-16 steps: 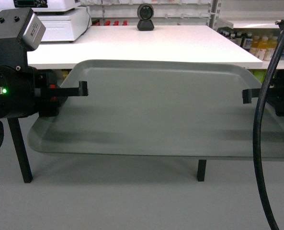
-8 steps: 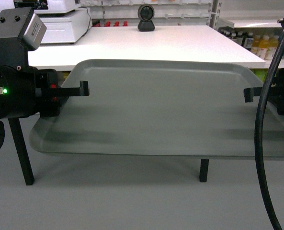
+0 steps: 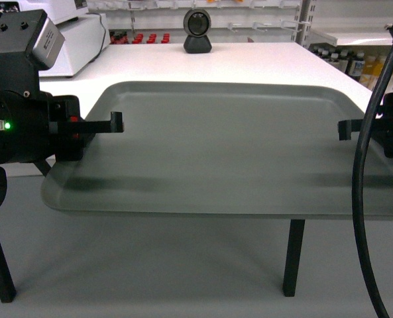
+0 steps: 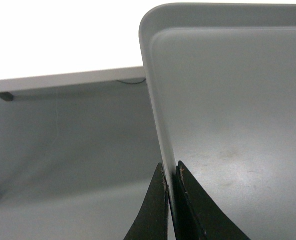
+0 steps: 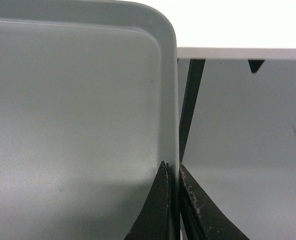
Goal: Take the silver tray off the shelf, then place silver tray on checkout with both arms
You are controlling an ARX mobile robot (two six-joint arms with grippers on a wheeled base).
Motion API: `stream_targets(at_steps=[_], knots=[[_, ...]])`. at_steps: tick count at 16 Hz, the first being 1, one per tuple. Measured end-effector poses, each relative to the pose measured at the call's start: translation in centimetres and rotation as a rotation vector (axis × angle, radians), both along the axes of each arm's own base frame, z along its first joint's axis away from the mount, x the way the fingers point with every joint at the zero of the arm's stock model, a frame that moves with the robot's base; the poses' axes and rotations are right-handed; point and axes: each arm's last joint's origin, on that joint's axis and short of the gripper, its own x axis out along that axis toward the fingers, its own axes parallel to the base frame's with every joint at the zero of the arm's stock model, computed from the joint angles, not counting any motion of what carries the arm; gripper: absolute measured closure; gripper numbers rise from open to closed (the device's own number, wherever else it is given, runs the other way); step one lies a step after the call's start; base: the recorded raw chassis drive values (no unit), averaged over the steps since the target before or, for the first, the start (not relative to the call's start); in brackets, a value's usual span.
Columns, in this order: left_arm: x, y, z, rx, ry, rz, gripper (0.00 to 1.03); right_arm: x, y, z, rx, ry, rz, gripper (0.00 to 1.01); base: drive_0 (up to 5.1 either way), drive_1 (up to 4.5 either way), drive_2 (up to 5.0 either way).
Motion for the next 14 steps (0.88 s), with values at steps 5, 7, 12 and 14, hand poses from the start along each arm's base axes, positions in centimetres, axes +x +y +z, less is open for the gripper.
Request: stream_targets(at_steps=[5, 7, 12, 14], knots=[[0.0, 0.0, 0.0, 0.0, 0.0, 0.0, 1.0, -0.05, -0.01, -0.11, -0.002, 0.009, 0.0, 0.98, 0.1, 4.34, -4.1], [0.0, 0.02, -0.02, 0.001, 0.002, 0.001, 1.0, -0.01, 0.02, -0.02, 0.0, 0.0, 0.001, 0.98, 0.0, 4.25, -4.2], [-0.02, -0.02, -0.03, 0.001, 0.003, 0.0, 1.0, -0.04, -0.01, -0.08, -0.002, 0.007, 0.0, 0.98, 0.0, 4.24, -4.2], [-0.01, -0.02, -0.01, 0.0, 0.001, -0.001, 1.0, -0.04, -0.01, -0.08, -0.002, 0.007, 0.0, 0.98, -0.1, 4.08, -4.3]])
